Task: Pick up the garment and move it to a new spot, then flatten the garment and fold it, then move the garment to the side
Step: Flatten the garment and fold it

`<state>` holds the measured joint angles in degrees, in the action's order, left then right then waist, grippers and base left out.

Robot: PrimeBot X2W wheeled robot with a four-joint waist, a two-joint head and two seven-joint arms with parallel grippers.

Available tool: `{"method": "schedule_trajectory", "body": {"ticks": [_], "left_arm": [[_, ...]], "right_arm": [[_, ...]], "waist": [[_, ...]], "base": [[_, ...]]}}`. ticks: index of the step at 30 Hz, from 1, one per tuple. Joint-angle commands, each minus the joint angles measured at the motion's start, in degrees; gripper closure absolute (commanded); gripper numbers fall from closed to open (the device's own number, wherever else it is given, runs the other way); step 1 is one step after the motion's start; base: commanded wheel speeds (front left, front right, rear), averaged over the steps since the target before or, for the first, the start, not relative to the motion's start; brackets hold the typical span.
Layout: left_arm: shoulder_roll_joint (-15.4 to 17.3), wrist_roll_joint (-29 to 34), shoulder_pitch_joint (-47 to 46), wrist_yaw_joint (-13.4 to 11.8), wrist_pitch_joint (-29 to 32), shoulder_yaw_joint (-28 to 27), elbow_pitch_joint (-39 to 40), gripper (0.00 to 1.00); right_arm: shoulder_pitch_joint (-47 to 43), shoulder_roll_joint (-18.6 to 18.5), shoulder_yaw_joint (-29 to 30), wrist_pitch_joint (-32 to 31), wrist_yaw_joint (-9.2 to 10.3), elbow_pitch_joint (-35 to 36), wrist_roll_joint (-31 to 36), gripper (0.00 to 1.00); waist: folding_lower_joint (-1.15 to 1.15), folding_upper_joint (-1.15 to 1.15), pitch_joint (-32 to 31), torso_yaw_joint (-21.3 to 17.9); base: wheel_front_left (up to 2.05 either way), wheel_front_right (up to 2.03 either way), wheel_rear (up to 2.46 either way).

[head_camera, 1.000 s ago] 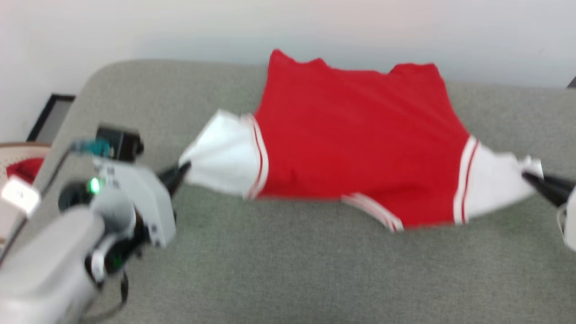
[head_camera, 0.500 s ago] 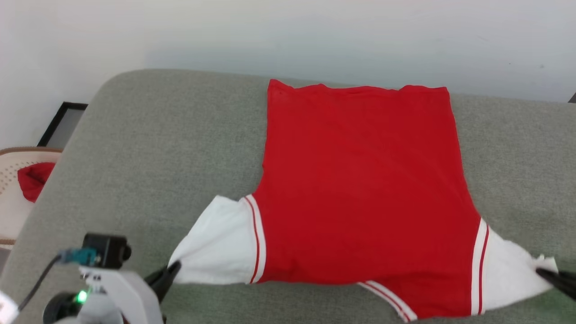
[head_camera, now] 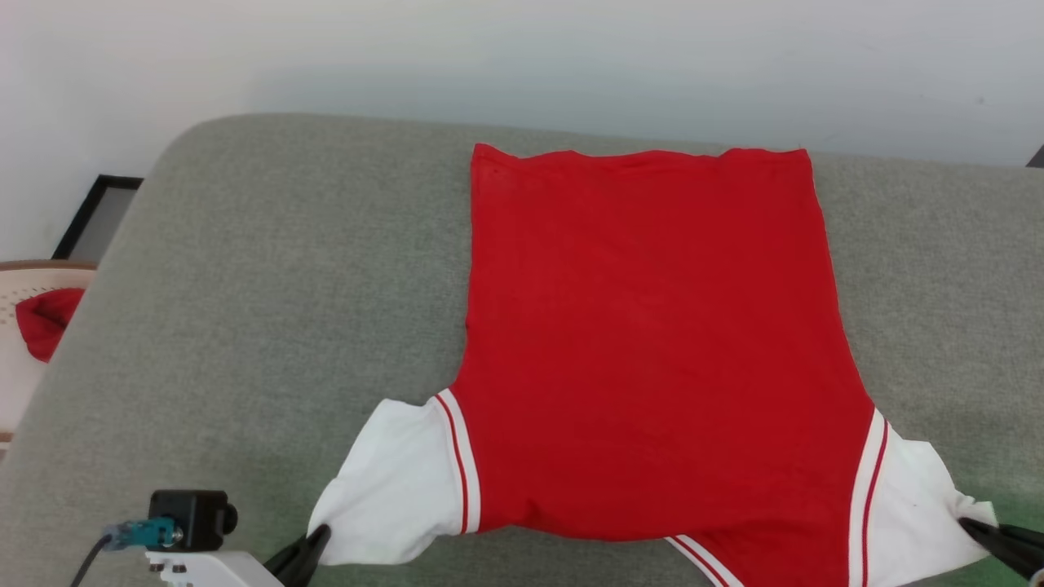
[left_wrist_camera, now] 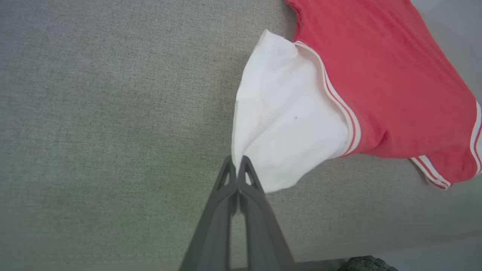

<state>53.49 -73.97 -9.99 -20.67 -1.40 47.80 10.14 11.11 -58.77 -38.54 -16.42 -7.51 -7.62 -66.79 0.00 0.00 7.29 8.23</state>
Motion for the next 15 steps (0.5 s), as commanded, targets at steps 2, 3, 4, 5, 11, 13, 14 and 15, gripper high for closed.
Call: {"method": "schedule_trajectory", "body": {"ticks": [2, 3, 4, 5, 11, 13, 14, 15], "left_arm": [[-0.7, 0.9, 0.4, 0.3, -0.8, 0.0, -0.8, 1.0], [-0.9, 1.1, 0.0, 0.5, -1.0, 0.1, -1.1, 1.0], [-0.9, 1.1, 0.0, 0.5, -1.0, 0.1, -1.1, 1.0], [-1.2, 1.4, -0.4, 0.6, -1.1, 0.2, -1.3, 1.0], [-2.8, 3.0, -2.4, 0.7, -1.7, 0.4, -3.1, 1.0], [-3.3, 3.2, -2.8, 0.9, -1.9, 0.5, -3.5, 1.0], [-3.5, 3.3, -2.8, 0.9, -1.9, 0.5, -3.7, 1.0], [-3.6, 3.4, -2.9, 0.9, -2.0, 0.5, -3.8, 1.0]], "right_arm": [[-0.3, 2.3, 1.0, -1.0, 0.04, -0.7, 1.7, 1.0], [-0.1, 3.0, 1.3, -1.3, 0.04, -0.9, 2.5, 1.0], [-0.1, 3.0, 1.3, -1.3, 0.04, -0.9, 2.5, 1.0], [0.2, 3.8, 1.6, -1.7, 0.04, -1.1, 3.1, 1.0], [1.6, 7.4, 3.2, -3.5, 0.04, -2.6, 7.6, 0.51], [2.1, 7.9, 4.1, -4.3, 0.04, -2.7, 9.1, 0.0], [2.3, 8.2, 4.8, -4.7, 0.04, -2.8, 9.6, 0.0], [2.3, 8.3, 5.3, -5.3, 0.04, -2.7, 10.3, 0.0]], "waist": [[0.0, 0.0, 0.6, -0.5], [0.0, 0.0, 0.9, -0.6], [0.0, 0.0, 0.9, -0.6], [0.0, 0.0, 1.2, -0.7], [0.0, 0.0, 2.2, -1.3], [0.0, 0.0, 2.3, -1.6], [0.0, 0.0, 2.4, -1.7], [0.0, 0.0, 2.4, -1.9]], "base": [[0.0, 0.0, 0.0], [0.0, 0.0, 0.0], [0.0, 0.0, 0.0], [0.0, 0.0, 0.0], [0.0, 0.0, 0.0], [0.0, 0.0, 0.0], [0.0, 0.0, 0.0], [0.0, 0.0, 0.0]]}}
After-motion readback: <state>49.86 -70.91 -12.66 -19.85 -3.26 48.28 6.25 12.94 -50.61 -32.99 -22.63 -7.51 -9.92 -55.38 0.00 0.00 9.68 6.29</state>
